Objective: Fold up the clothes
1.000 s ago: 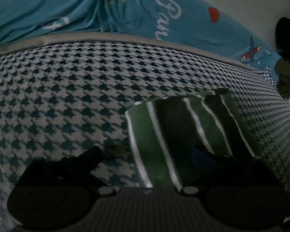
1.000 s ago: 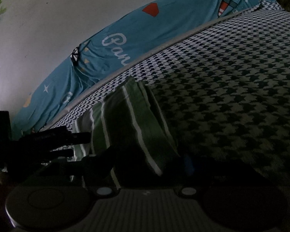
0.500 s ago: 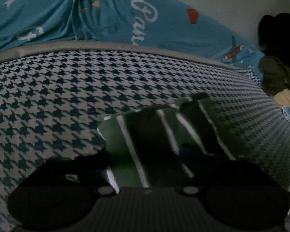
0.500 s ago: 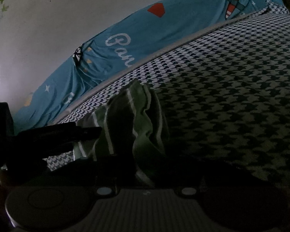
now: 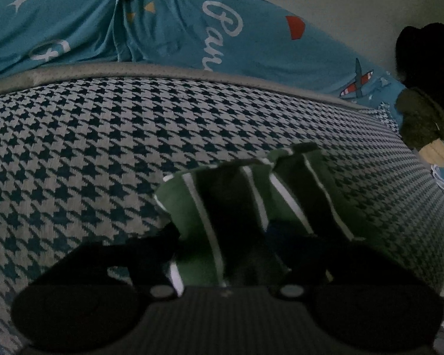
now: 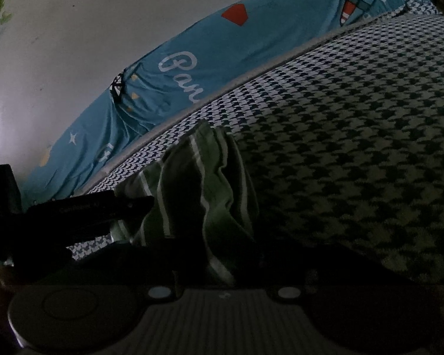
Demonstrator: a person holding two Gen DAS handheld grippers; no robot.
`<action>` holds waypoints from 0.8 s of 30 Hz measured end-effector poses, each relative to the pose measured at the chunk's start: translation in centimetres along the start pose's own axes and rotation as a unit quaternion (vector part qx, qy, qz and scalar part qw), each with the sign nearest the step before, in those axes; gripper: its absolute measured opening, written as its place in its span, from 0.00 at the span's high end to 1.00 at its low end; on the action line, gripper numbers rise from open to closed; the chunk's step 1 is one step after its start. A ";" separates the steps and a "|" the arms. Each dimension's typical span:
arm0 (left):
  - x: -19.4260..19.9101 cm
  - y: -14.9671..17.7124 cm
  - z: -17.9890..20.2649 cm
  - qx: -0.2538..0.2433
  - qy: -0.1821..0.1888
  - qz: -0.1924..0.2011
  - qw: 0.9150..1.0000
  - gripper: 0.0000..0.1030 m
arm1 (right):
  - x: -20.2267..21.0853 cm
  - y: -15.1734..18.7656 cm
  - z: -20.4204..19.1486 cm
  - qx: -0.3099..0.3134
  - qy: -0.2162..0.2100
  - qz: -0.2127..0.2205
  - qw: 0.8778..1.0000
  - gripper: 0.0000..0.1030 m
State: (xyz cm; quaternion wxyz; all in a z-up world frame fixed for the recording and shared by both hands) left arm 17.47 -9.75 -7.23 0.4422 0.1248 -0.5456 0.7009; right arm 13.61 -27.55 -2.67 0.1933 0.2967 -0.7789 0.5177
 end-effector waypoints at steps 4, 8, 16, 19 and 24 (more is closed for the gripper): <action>-0.3 -0.1 0.1 -0.002 0.000 0.005 1.000 0.34 | -0.3 0.0 0.0 0.001 -0.001 -0.001 1.000 0.60; 0.1 -0.1 0.9 -0.001 0.008 0.009 1.000 0.64 | -0.3 0.0 -0.2 0.008 0.000 -0.001 1.000 0.70; 2.4 -0.3 2.2 -0.027 -0.052 0.044 0.997 0.85 | 1.0 -0.7 -2.6 0.046 -0.012 0.030 0.998 0.74; 4.2 -0.7 2.5 -0.040 -0.076 0.063 0.994 0.85 | 1.5 -0.7 -3.9 0.056 -0.031 0.036 0.997 0.74; 7.6 -0.8 1.3 -0.038 -0.108 0.083 0.990 0.85 | 1.8 0.1 -6.3 0.070 -0.062 0.035 0.995 0.74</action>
Point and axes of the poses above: each gripper's, at about its wrist camera, not at the fingertips, and x roughly against the way its jaws point, z to its right, y to its underside, the point moved 8 cm from there along -x, roughly the way its jaws point, and after that the axes turned 7 degrees about y, right-handed, at the moved point
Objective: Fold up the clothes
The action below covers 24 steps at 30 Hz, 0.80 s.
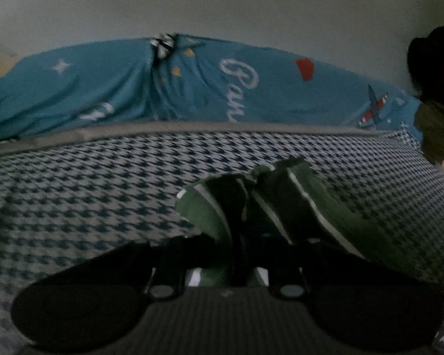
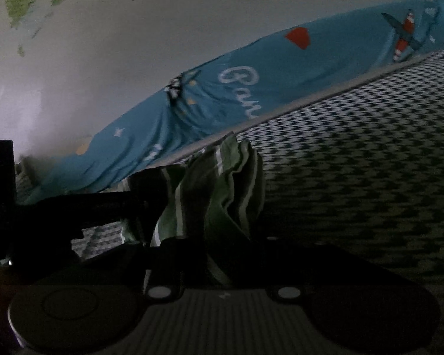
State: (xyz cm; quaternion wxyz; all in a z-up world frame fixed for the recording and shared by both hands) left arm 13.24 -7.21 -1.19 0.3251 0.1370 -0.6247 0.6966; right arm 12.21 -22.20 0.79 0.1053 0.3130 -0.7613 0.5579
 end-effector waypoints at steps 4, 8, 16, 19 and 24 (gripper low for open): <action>2.8 0.4 -2.5 0.008 -0.032 0.008 0.999 0.85 | -0.4 1.0 -2.4 0.015 -0.028 -0.007 0.999 0.74; 5.6 0.9 -5.4 0.024 -0.065 0.010 0.998 0.85 | -0.8 2.3 -5.3 0.039 -0.058 -0.020 0.997 0.74; 9.3 3.0 -9.8 0.065 -0.109 0.006 0.992 0.85 | -2.0 5.3 -9.5 0.081 -0.099 -0.047 0.991 0.74; 9.9 3.8 -10.7 0.076 -0.120 0.003 0.990 0.85 | -2.5 6.3 -10.2 0.085 -0.105 -0.061 0.989 0.74; 9.3 5.1 -12.1 0.100 -0.119 -0.015 0.988 0.85 | -3.7 7.7 -10.5 0.092 -0.098 -0.083 0.987 0.74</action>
Point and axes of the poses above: each gripper's, at about its wrist camera, not at the fingertips, and x roughly against the way its jaws point, z to its right, y to its underside, the point moved 8 cm from there along -x, roughly the way its jaws point, and after that the axes turned 7 degrees about y, right-handed, at the moved point
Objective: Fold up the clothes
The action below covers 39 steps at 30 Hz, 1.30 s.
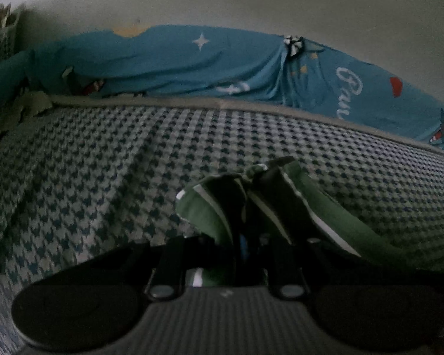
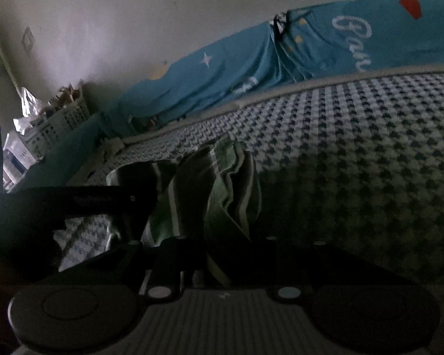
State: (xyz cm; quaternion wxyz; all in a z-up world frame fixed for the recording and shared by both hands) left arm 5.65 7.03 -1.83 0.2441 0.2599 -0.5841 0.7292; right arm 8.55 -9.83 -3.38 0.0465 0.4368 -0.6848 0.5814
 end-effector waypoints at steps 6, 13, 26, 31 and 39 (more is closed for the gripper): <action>-0.9 0.8 -1.5 0.033 0.008 -0.016 0.999 0.72 | -0.4 0.6 0.6 -0.009 0.015 -0.008 1.000 0.62; -0.4 1.2 -3.9 0.080 0.019 -0.008 0.997 0.49 | 0.5 0.9 1.3 -0.032 0.026 -0.010 0.999 0.46; -2.4 1.8 -4.6 0.113 0.077 -0.020 0.990 0.42 | -0.8 1.3 1.0 -0.030 0.027 -0.009 0.999 0.59; -1.8 1.5 -3.7 0.094 0.089 -0.010 0.991 0.83 | -0.9 1.1 0.2 -0.022 0.025 -0.010 0.999 0.73; 1.3 -0.5 -3.5 0.039 0.032 0.048 0.998 0.86 | -0.3 -1.0 -3.3 0.009 0.003 0.018 1.000 0.75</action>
Point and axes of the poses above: each gripper's, at about its wrist camera, not at the fingertips, and x roughly against the way its jaws point, z to its right, y to its underside, the point moved 8 cm from there along -x, roughly the way its jaws point, and after that the axes turned 7 degrees about y, right-handed, at the moved point
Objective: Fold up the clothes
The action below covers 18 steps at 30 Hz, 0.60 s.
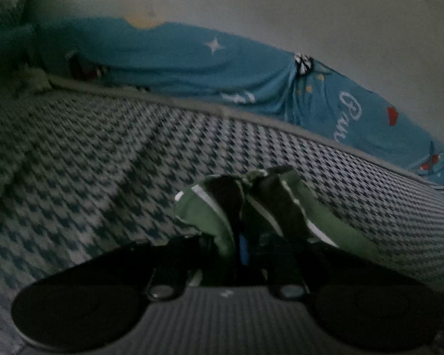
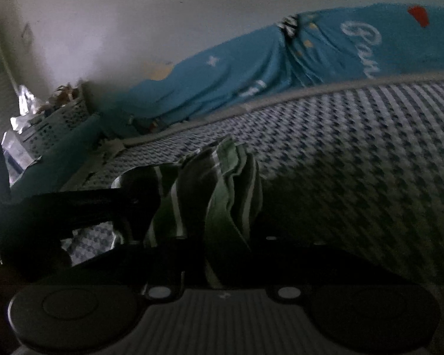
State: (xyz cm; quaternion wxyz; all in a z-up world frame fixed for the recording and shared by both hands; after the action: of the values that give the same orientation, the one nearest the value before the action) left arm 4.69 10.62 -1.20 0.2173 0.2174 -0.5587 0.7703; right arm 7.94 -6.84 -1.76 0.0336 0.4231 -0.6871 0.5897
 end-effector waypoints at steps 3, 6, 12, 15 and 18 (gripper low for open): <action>0.8 -1.3 -0.7 -0.005 -0.022 0.017 1.000 0.86 | -0.1 -1.2 -1.9 0.016 -0.016 0.011 1.000 0.75; 2.1 -2.8 -1.9 -0.004 -0.039 0.038 0.999 0.86 | -0.5 -2.4 -3.7 0.027 -0.033 0.019 0.999 0.75; 4.1 -5.5 -5.2 0.010 -0.080 0.060 0.995 0.86 | -2.3 -4.0 -7.6 0.057 -0.062 0.029 0.996 0.75; 4.6 -6.7 -7.1 0.019 -0.101 0.066 0.993 0.86 | -3.4 -4.6 -9.7 0.065 -0.080 0.030 0.994 0.75; 5.2 -7.8 -9.1 0.023 -0.119 0.071 0.990 0.86 | -4.5 -5.0 -11.7 0.071 -0.093 0.030 0.993 0.75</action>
State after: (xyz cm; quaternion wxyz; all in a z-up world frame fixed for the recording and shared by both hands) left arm 4.14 21.97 5.28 0.0890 0.2722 -0.5767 0.7651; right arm 8.64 5.69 3.18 -0.0781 0.4568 -0.6556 0.5961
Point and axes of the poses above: each gripper's, at about its wrist camera, not at the fingertips, and x roughly against the way its jaws point, z to its right, y to its underside, the point moved 8 cm from there along -x, roughly the way its jaws point, and after that the axes turned 7 degrees about y, right-handed, at the moved point
